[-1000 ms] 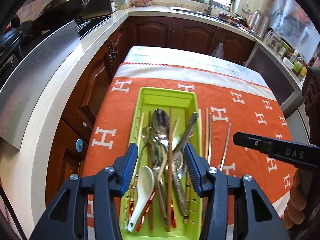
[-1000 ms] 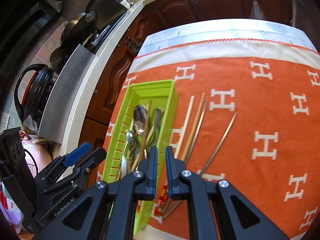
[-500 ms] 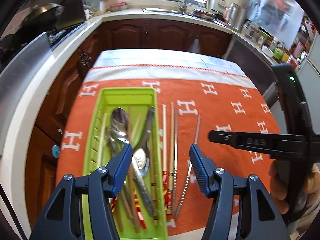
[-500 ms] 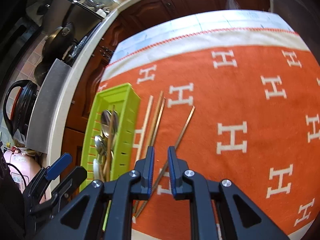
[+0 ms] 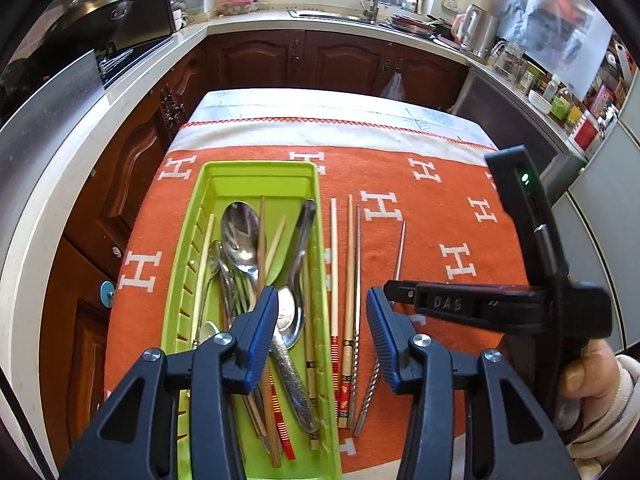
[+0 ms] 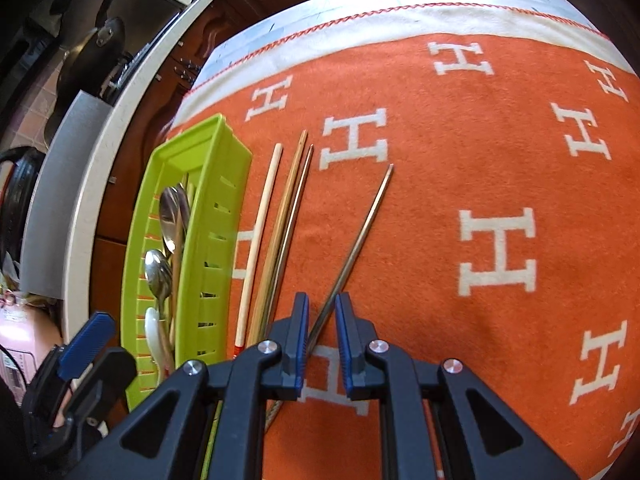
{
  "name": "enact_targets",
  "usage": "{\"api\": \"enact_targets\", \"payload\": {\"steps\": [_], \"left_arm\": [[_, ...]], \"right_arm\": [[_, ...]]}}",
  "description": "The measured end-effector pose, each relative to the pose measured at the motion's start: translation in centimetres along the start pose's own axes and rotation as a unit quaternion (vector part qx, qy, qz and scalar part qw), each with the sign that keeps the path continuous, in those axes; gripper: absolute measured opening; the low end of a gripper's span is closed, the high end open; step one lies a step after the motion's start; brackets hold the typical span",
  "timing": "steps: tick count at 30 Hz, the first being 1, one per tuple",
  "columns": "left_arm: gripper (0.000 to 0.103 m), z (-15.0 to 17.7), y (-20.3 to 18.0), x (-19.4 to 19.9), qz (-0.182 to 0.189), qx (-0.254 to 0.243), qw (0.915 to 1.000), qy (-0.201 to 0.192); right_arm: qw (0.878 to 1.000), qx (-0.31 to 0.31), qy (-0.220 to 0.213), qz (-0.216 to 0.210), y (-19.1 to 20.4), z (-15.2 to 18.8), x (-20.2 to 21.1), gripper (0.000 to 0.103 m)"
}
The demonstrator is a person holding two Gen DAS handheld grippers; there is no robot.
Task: Organize utensils
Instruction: 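Move both open tools back over the remaining chopsticks and steel rods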
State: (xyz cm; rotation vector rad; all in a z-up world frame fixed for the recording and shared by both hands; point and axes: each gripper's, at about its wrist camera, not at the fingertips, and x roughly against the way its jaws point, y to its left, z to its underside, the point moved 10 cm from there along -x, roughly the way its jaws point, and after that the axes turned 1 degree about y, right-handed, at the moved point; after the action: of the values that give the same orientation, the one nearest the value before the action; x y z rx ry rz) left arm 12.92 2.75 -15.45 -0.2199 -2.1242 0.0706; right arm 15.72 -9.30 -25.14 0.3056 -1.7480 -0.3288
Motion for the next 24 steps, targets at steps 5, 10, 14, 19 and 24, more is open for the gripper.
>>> {"api": "enact_targets", "payload": {"steps": [5, 10, 14, 19, 24], "left_arm": [[0.04, -0.2, 0.6, 0.0, 0.001, 0.01, 0.9999, -0.003], [0.039, -0.3, 0.6, 0.2, 0.01, 0.017, 0.9998, -0.006], [0.036, -0.4, 0.4, 0.2, 0.014, 0.017, 0.9998, -0.004], [0.029, -0.2, -1.0, 0.0, 0.032, 0.007, 0.9994, 0.002], [0.017, 0.4, -3.6, -0.9, 0.07, -0.004, 0.9973, 0.024]], "right_arm": [[0.998, 0.039, -0.013, 0.042, 0.9, -0.2, -0.5, 0.013], [0.995, 0.071, -0.027, 0.068, 1.2, -0.3, -0.7, 0.01], [0.996, 0.066, -0.025, 0.054, 0.6, -0.2, -0.4, 0.007], [0.997, 0.054, -0.023, 0.051, -1.4, -0.3, 0.6, 0.004], [0.998, 0.024, -0.031, 0.047, -4.4, 0.0, 2.1, 0.003]]}}
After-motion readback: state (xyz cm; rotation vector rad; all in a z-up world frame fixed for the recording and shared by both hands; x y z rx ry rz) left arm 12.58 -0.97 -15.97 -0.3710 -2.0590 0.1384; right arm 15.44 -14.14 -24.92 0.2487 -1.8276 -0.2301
